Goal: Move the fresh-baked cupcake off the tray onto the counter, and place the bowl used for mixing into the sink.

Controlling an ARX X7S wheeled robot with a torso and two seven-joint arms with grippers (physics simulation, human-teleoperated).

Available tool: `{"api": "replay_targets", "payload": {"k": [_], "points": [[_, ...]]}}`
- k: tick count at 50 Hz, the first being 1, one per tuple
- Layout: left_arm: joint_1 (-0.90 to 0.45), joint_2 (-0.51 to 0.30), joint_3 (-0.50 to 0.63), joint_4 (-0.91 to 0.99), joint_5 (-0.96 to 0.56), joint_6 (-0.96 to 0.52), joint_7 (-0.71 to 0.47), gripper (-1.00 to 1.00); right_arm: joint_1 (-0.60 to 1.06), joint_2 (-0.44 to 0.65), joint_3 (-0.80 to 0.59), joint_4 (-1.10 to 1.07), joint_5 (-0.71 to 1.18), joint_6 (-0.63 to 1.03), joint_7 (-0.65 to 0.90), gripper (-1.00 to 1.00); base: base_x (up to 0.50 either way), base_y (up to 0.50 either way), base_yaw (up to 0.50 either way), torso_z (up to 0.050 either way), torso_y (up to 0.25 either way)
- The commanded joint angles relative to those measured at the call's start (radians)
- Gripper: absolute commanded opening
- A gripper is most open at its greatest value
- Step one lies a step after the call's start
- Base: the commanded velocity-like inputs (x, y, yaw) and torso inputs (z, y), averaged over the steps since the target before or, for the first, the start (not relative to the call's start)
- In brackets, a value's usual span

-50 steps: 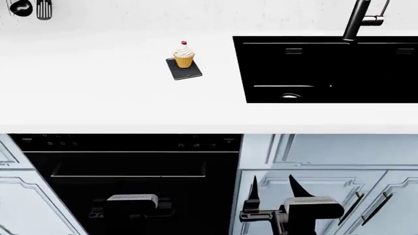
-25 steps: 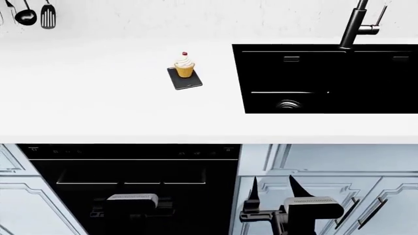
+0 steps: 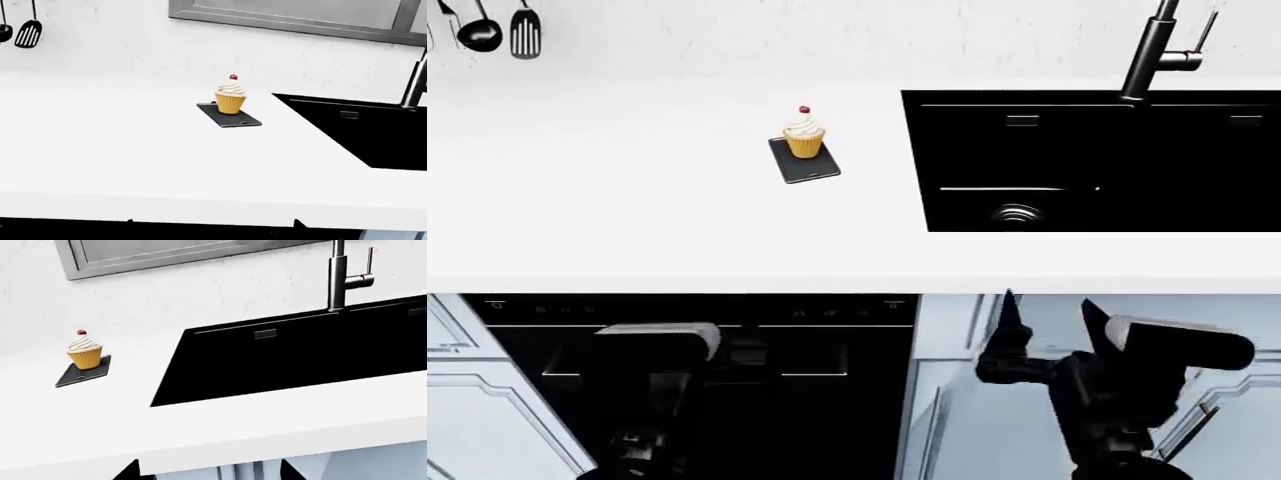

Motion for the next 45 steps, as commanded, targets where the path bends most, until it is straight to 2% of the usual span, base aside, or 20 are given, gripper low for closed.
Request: {"api": "replay_targets", "payload": {"k": [1, 2, 3, 4, 6, 13, 17, 30, 40, 45], "points": [[-0.347, -0.068, -0.364, 0.476, -0.791, -0.863, -0.411, 1.00, 0.362, 0.259, 0.308, -0.329, 0.777, 0.590, 0.329, 1.00, 0.00, 0.00, 0.00, 0.000, 0.000], [-0.375, -0.086, -0.390, 0.453, -0.941, -0.872, -0.498, 1.00, 0.386, 0.270, 0.306, -0.319, 0.819, 0.601, 0.358, 1.00, 0.00, 0.00, 0.00, 0.000, 0.000], [-0.432, -0.159, -0.397, 0.409, -1.091, -0.855, -0.621, 1.00, 0.420, 0.290, 0.275, -0.315, 0.814, 0.626, 0.357, 1.00, 0.00, 0.00, 0.00, 0.000, 0.000], [-0.468, -0.189, -0.388, 0.388, -1.187, -0.832, -0.682, 1.00, 0.449, 0.294, 0.273, -0.295, 0.858, 0.631, 0.390, 1.00, 0.00, 0.00, 0.00, 0.000, 0.000], [-0.524, -0.219, -0.376, 0.355, -1.271, -0.793, -0.739, 1.00, 0.531, 0.310, 0.252, -0.252, 0.940, 0.642, 0.465, 1.00, 0.00, 0.00, 0.00, 0.000, 0.000], [-0.690, -0.308, -0.241, 0.224, -1.426, -0.769, -0.851, 1.00, 0.613, 0.297, 0.189, -0.208, 0.840, 0.650, 0.432, 1.00, 0.00, 0.00, 0.00, 0.000, 0.000], [-0.783, -0.320, -0.186, 0.184, -1.418, -0.794, -0.856, 1.00, 0.621, 0.282, 0.152, -0.186, 0.743, 0.634, 0.395, 1.00, 0.04, 0.00, 0.00, 0.000, 0.000], [-0.858, -0.355, -0.114, 0.132, -1.436, -0.800, -0.897, 1.00, 0.611, 0.285, 0.160, -0.200, 0.732, 0.609, 0.384, 1.00, 0.17, 0.00, 0.00, 0.000, 0.000], [-0.800, -0.305, -0.138, 0.126, -1.270, -0.834, -0.748, 1.00, 0.577, 0.290, 0.145, -0.197, 0.662, 0.580, 0.342, 1.00, 0.20, 0.00, 0.00, 0.000, 0.000], [-0.803, -0.307, -0.131, 0.113, -1.240, -0.839, -0.720, 1.00, 0.585, 0.285, 0.128, -0.193, 0.650, 0.578, 0.340, 1.00, 0.20, 0.00, 0.00, 0.000, 0.000]]}}
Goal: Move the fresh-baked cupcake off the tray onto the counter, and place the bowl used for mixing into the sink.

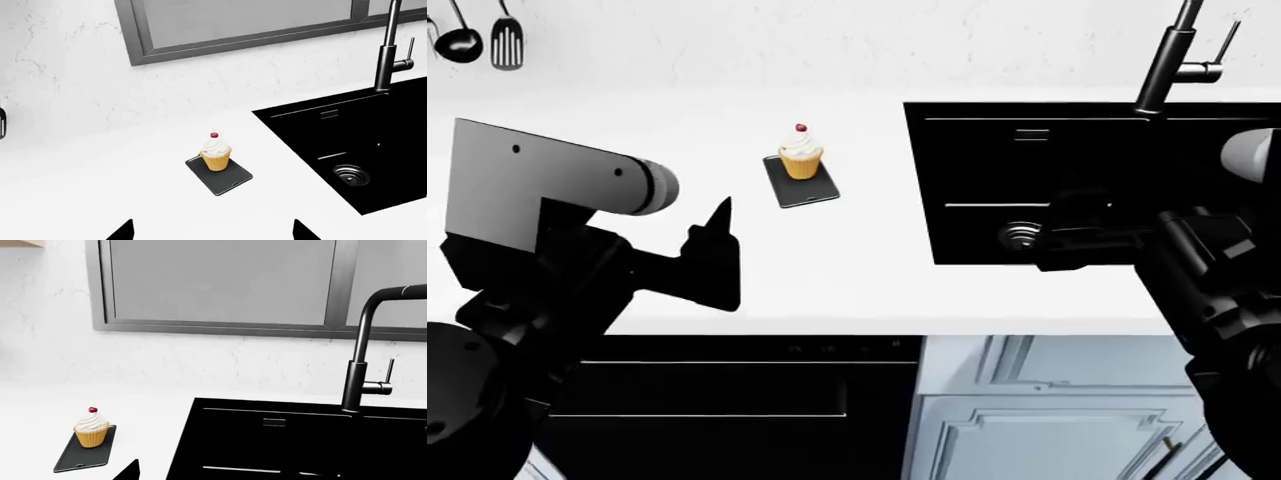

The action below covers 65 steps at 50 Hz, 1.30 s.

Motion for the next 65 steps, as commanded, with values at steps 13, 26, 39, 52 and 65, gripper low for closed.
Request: {"api": "replay_targets", "payload": {"k": [13, 26, 39, 52, 65], "points": [[-0.007, 0.001, 0.022, -0.042, 0.095, -0.020, 0.091, 1.00, 0.017, -0.011, -0.059, 0.022, -0.077, -0.021, -0.031, 1.00, 0.20, 0.00, 0.00, 0.000, 0.000], [-0.011, 0.001, 0.033, -0.050, 0.136, -0.010, 0.139, 1.00, -0.010, -0.006, -0.081, 0.024, -0.122, -0.042, -0.048, 1.00, 0.20, 0.00, 0.00, 0.000, 0.000], [0.012, -0.001, 0.038, -0.047, 0.153, 0.009, 0.158, 1.00, -0.020, -0.011, -0.094, 0.021, -0.137, -0.059, -0.055, 1.00, 0.20, 0.00, 0.00, 0.000, 0.000], [0.003, 0.008, 0.066, -0.070, 0.202, 0.016, 0.205, 1.00, -0.026, -0.025, -0.118, 0.041, -0.173, -0.086, -0.075, 1.00, 0.20, 0.00, 0.00, 0.000, 0.001], [0.022, 0.000, 0.066, -0.062, 0.204, 0.035, 0.212, 1.00, -0.028, -0.021, -0.119, 0.034, -0.168, -0.088, -0.067, 1.00, 0.20, 0.00, 0.00, 0.000, 0.000]]}}
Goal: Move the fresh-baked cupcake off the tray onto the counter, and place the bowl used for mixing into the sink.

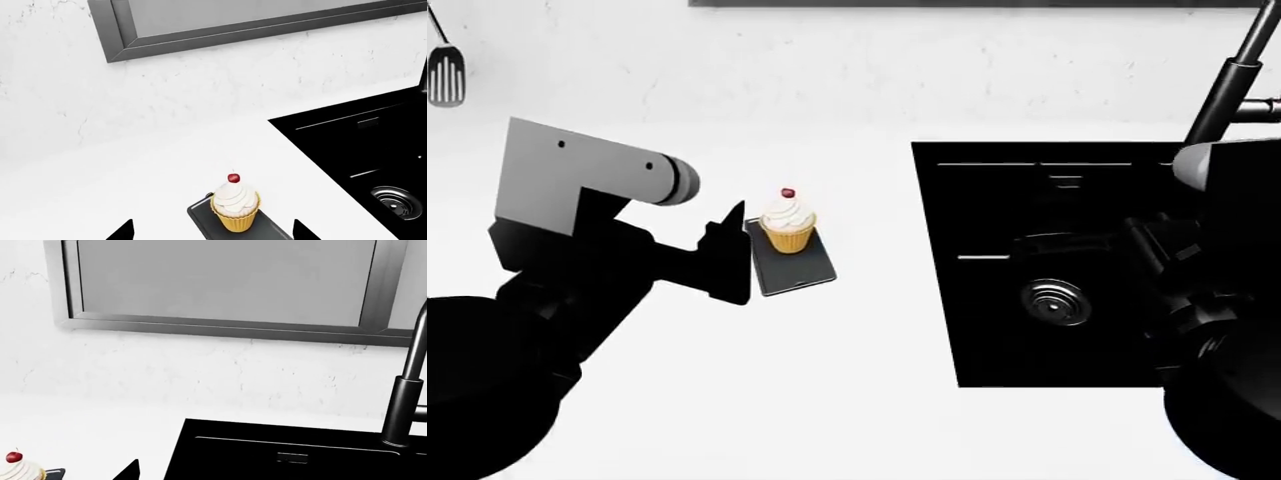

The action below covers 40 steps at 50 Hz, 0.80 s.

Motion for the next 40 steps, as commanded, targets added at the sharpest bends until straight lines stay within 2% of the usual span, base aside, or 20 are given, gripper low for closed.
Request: {"api": "replay_targets", "payload": {"k": [1, 13, 22, 31, 40], "points": [[0.007, -0.005, 0.005, 0.003, -0.002, 0.013, 0.001, 1.00, 0.000, 0.001, -0.005, 0.000, -0.003, -0.006, 0.001, 1.00, 0.20, 0.00, 0.00, 0.000, 0.000], [0.019, -0.003, 0.027, -0.038, 0.039, 0.021, 0.079, 1.00, -0.001, 0.004, -0.019, -0.013, -0.025, -0.020, -0.003, 1.00, 0.05, 0.00, 0.00, 0.000, 0.000], [0.011, -0.010, 0.039, -0.115, 0.062, 0.033, 0.224, 1.00, -0.014, 0.012, -0.018, -0.023, -0.018, -0.029, -0.016, 1.00, 0.00, 0.00, 0.00, 0.000, 0.000], [-0.038, -0.003, 0.089, -0.219, 0.209, 0.084, 0.398, 1.00, -0.017, 0.007, -0.033, -0.012, -0.035, -0.033, -0.013, 1.00, 0.00, 0.00, 0.00, 0.000, 0.000], [-0.061, -0.006, 0.125, -0.311, 0.313, 0.140, 0.493, 1.00, -0.026, 0.018, -0.010, -0.036, 0.006, -0.020, 0.014, 1.00, 0.00, 0.00, 0.00, 0.000, 0.000]]}}
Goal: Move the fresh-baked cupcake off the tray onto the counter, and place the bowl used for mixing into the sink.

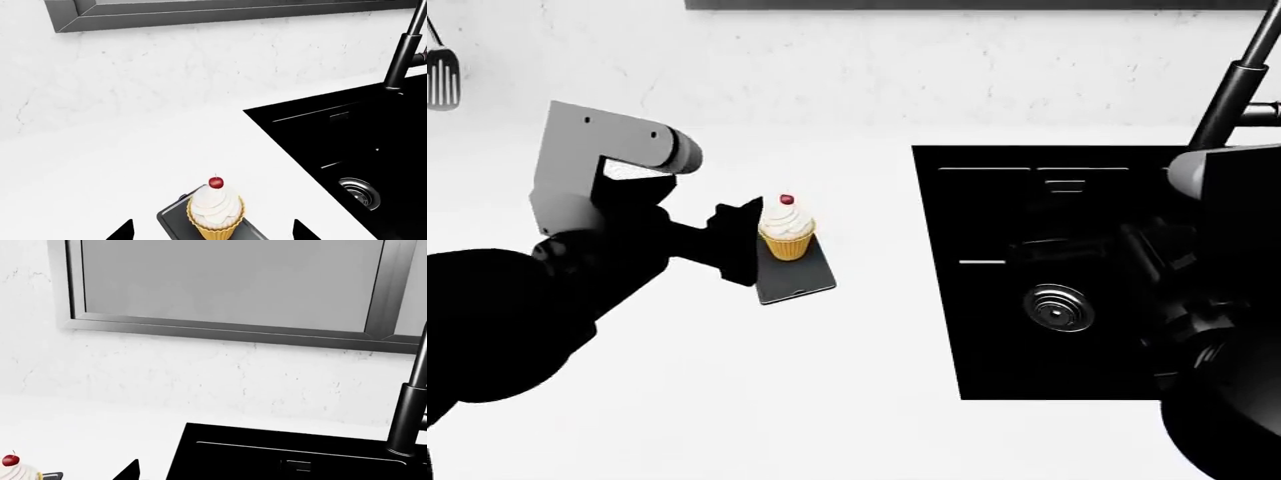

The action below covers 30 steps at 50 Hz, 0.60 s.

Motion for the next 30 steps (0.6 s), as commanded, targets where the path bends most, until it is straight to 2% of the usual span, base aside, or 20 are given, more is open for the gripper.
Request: {"api": "replay_targets", "payload": {"k": [1, 17, 30], "points": [[-0.029, 0.003, 0.054, -0.120, 0.130, 0.062, 0.157, 1.00, -0.005, 0.006, 0.007, -0.011, 0.018, 0.005, 0.016, 1.00, 0.00, 0.00, 0.00, 0.000, 0.000], [-0.150, 0.030, 0.218, -0.333, 0.219, 0.005, 0.311, 1.00, 0.009, -0.002, -0.024, 0.002, -0.011, -0.008, 0.005, 1.00, 0.00, 0.00, 0.00, 0.000, 0.000], [-0.212, 0.043, 0.291, -0.427, 0.285, 0.029, 0.399, 1.00, 0.014, -0.006, -0.045, 0.011, -0.032, -0.016, 0.000, 1.00, 0.00, 0.00, 0.00, 0.000, 0.000]]}}
